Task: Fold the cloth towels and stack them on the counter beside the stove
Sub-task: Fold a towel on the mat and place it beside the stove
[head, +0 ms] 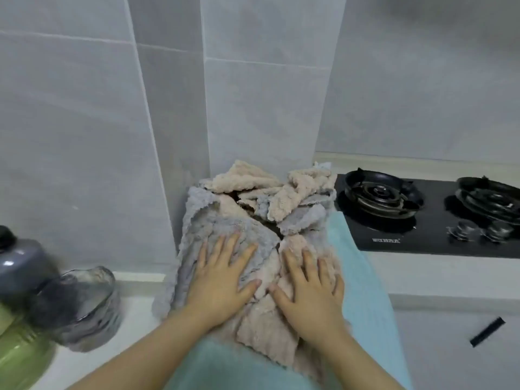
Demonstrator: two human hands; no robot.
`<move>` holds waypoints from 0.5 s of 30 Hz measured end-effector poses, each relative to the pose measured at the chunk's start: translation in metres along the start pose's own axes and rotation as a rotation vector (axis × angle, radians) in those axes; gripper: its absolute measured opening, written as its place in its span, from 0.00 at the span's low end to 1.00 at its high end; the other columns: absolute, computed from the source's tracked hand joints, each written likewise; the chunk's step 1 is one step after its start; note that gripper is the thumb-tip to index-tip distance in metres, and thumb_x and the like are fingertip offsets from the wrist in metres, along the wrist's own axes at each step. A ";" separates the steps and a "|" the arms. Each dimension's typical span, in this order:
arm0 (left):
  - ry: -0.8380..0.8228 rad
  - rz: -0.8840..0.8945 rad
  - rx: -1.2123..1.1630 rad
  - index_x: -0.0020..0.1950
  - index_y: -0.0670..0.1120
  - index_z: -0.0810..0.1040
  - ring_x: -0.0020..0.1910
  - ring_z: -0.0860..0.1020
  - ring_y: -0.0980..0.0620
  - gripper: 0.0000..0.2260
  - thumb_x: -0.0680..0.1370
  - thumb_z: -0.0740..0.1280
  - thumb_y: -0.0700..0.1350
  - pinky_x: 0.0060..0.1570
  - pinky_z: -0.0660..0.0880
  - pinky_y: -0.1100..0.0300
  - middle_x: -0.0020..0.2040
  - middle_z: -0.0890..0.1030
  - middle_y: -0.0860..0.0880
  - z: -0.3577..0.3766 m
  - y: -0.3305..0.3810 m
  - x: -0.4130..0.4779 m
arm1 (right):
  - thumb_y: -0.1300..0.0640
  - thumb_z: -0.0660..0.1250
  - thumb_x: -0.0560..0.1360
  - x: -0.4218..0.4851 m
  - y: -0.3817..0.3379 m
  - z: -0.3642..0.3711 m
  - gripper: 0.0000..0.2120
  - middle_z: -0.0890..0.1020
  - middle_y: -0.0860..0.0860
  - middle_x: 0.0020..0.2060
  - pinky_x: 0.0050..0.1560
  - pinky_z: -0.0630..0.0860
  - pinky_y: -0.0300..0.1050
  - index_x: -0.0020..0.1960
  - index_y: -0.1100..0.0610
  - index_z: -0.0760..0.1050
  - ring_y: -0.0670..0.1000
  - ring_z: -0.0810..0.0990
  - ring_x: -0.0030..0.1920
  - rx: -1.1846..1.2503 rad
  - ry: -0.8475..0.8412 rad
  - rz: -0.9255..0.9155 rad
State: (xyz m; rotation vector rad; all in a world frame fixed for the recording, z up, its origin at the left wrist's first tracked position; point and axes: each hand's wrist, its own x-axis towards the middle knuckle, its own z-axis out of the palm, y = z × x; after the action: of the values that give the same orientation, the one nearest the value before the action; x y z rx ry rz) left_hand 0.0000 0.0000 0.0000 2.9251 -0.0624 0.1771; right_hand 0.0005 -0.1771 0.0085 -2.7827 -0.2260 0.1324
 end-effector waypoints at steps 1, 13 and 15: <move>0.010 0.006 -0.005 0.74 0.63 0.41 0.74 0.33 0.54 0.38 0.63 0.34 0.70 0.70 0.32 0.53 0.70 0.29 0.58 0.007 0.000 -0.005 | 0.30 0.40 0.70 -0.006 0.001 0.008 0.34 0.37 0.44 0.76 0.73 0.37 0.58 0.74 0.35 0.36 0.53 0.36 0.76 -0.008 -0.004 0.001; 0.096 0.113 -0.059 0.74 0.62 0.55 0.76 0.48 0.51 0.33 0.70 0.39 0.68 0.74 0.48 0.52 0.77 0.52 0.54 0.050 -0.018 -0.069 | 0.33 0.60 0.71 -0.055 -0.002 0.062 0.38 0.38 0.46 0.76 0.72 0.42 0.61 0.75 0.39 0.46 0.53 0.36 0.76 0.028 0.086 -0.111; 0.094 0.121 0.009 0.74 0.60 0.58 0.76 0.51 0.52 0.28 0.75 0.42 0.63 0.73 0.51 0.52 0.76 0.54 0.54 0.050 -0.018 -0.074 | 0.34 0.60 0.71 -0.063 -0.001 0.064 0.38 0.39 0.47 0.76 0.73 0.44 0.61 0.75 0.38 0.46 0.54 0.38 0.76 0.004 0.090 -0.123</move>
State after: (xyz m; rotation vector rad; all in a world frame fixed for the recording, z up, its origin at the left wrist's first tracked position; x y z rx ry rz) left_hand -0.0671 0.0091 -0.0616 2.9179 -0.2248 0.3345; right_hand -0.0695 -0.1655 -0.0471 -2.7537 -0.3717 -0.0229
